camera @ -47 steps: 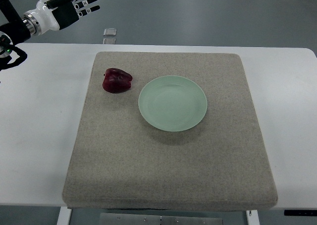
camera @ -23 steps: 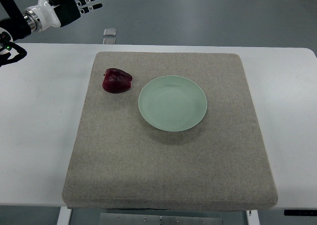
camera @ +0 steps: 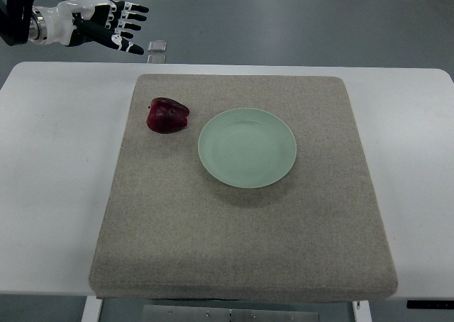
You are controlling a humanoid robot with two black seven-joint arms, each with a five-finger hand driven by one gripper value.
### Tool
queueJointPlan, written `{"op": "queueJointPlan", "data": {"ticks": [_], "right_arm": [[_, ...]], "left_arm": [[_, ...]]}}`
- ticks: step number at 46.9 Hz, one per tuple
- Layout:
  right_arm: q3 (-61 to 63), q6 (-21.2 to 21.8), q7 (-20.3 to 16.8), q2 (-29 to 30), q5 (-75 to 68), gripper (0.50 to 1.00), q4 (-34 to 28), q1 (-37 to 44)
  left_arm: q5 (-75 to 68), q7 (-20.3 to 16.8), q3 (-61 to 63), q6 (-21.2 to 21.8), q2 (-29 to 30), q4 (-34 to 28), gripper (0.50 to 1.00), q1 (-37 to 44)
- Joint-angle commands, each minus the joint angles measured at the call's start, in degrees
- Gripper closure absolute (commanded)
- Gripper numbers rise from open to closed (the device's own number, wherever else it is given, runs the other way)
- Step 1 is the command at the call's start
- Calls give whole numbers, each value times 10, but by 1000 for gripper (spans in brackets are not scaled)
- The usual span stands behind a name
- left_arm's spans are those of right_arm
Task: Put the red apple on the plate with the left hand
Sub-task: 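Lower the left hand down beside the red apple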
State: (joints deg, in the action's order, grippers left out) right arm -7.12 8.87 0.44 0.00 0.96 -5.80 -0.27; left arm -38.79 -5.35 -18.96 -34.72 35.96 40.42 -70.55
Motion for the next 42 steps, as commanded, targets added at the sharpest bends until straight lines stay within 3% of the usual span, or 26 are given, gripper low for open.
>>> {"op": "queueJointPlan", "data": {"ticks": [1,5,13,24,42], "right_arm": [[0,0,0,0,0,536,0,0],[0,0,0,0,0,536,0,0],[0,0,0,0,0,536,0,0],[0,0,0,0,0,536,0,0],[0,0,0,0,0,536,0,0]], "left_arm": [[-87,-44,1,7,41,74,504,-1],[-150,-69,2,11,59,116,504,-2],[-254,-73,8,31,54,128,506,-1],[-406,-106,23,112,37,141,510,9],[-414,-107,89,112,9,147,510,14]]}}
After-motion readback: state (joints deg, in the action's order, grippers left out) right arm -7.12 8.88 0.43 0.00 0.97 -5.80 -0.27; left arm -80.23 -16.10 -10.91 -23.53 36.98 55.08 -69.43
